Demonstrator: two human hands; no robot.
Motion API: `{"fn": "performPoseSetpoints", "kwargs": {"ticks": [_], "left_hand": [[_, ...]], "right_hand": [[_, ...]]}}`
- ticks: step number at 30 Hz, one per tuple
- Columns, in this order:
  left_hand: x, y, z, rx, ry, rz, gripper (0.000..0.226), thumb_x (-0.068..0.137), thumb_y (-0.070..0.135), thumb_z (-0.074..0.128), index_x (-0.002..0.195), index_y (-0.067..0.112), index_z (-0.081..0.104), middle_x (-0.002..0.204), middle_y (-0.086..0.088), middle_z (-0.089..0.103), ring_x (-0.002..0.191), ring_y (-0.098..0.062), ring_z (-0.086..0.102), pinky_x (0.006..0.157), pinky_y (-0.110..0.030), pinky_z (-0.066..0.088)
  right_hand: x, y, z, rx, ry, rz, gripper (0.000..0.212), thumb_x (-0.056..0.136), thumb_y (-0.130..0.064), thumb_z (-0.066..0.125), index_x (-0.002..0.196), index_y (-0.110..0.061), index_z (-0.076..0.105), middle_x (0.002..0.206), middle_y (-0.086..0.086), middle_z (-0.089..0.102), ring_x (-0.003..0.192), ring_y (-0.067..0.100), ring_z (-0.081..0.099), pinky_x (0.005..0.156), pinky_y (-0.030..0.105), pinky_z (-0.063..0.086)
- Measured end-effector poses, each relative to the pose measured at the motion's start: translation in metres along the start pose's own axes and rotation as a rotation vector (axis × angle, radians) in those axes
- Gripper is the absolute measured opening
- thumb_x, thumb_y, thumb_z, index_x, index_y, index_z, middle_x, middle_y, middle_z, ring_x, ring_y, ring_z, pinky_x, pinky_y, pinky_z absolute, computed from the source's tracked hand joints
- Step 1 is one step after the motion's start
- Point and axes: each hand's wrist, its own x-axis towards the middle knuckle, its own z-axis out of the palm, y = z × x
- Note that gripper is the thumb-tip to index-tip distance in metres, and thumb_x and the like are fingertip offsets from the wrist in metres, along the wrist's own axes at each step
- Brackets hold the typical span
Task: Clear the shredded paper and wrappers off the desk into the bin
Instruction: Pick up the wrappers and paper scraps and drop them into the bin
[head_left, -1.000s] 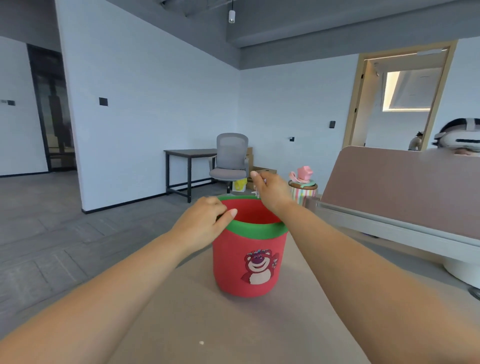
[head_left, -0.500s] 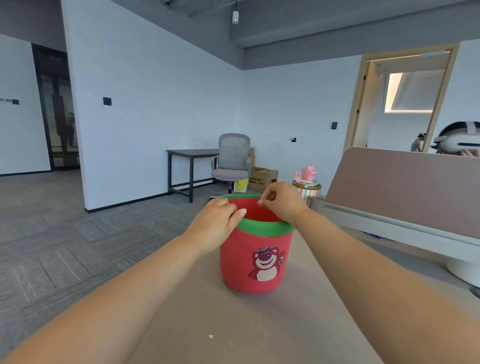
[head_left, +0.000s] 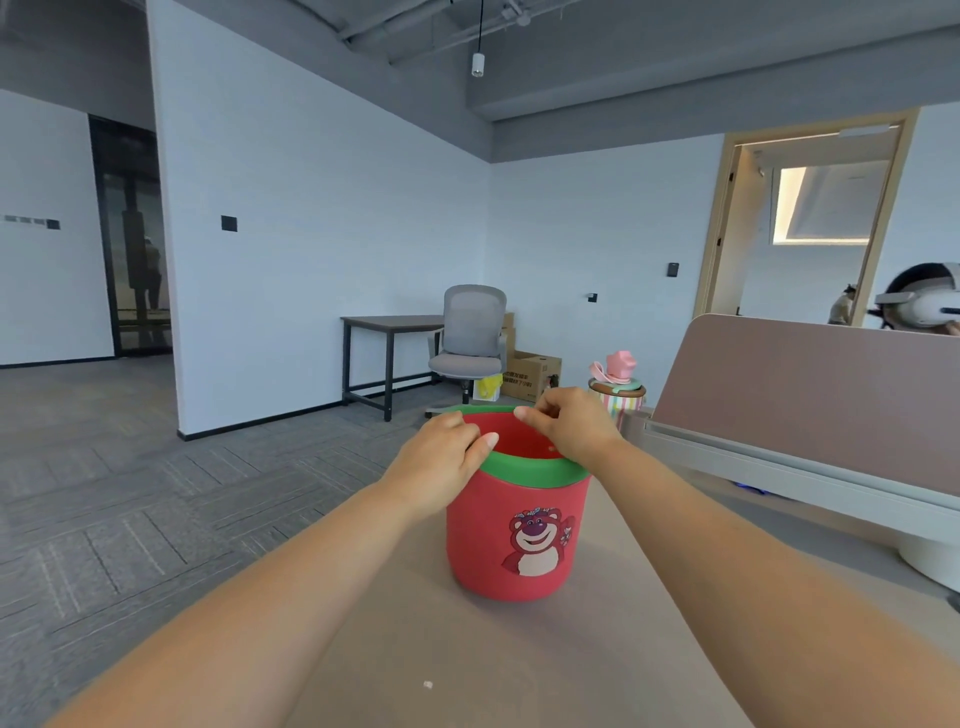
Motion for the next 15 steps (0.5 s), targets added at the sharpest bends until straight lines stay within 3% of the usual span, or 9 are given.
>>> {"fn": "performPoseSetpoints", "kwargs": {"ticks": [2, 5, 7, 11, 15], "left_hand": [[0.000, 0.002, -0.001, -0.002, -0.017, -0.004, 0.047, 0.098, 0.039, 0.027, 0.090, 0.006, 0.059, 0.114, -0.011, 0.057, 0.118, -0.023, 0.047, 0.096, -0.040, 0.041], [-0.001, 0.003, -0.002, -0.003, -0.026, -0.004, 0.046, 0.098, 0.039, 0.027, 0.092, 0.006, 0.059, 0.118, -0.012, 0.056, 0.122, -0.024, 0.045, 0.098, -0.038, 0.039], [-0.001, 0.002, -0.002, -0.009, -0.032, -0.006, 0.046, 0.098, 0.039, 0.028, 0.091, 0.006, 0.059, 0.116, -0.012, 0.057, 0.122, -0.024, 0.045, 0.099, -0.038, 0.039], [-0.001, 0.001, 0.000, -0.028, -0.032, -0.021, 0.049, 0.098, 0.039, 0.027, 0.089, 0.003, 0.059, 0.115, -0.013, 0.057, 0.121, -0.026, 0.046, 0.098, -0.041, 0.039], [-0.001, 0.005, -0.003, -0.075, -0.065, -0.042, 0.043, 0.099, 0.035, 0.029, 0.088, 0.003, 0.056, 0.113, -0.013, 0.056, 0.121, -0.026, 0.045, 0.097, -0.037, 0.037]], "right_hand": [[0.000, 0.001, 0.000, 0.009, 0.013, 0.007, 0.030, 0.082, -0.042, 0.062, 0.070, -0.015, 0.059, 0.082, 0.005, 0.066, 0.081, 0.024, 0.060, 0.073, 0.036, 0.050], [0.000, 0.003, -0.001, 0.034, 0.047, 0.008, 0.024, 0.080, -0.029, 0.068, 0.065, -0.020, 0.051, 0.070, -0.007, 0.052, 0.076, 0.016, 0.050, 0.062, 0.027, 0.041], [0.001, 0.003, 0.000, 0.025, 0.065, 0.003, 0.023, 0.082, -0.031, 0.065, 0.068, -0.019, 0.051, 0.066, -0.010, 0.046, 0.069, 0.013, 0.046, 0.055, 0.023, 0.036], [-0.002, 0.003, 0.003, 0.033, 0.083, -0.014, 0.025, 0.092, -0.032, 0.049, 0.081, -0.012, 0.060, 0.063, -0.001, 0.061, 0.058, 0.013, 0.053, 0.062, 0.030, 0.044], [-0.014, 0.004, 0.003, 0.049, 0.136, -0.059, 0.023, 0.093, -0.024, 0.045, 0.096, -0.010, 0.064, 0.095, 0.009, 0.070, 0.086, 0.025, 0.062, 0.077, 0.038, 0.053]]}}
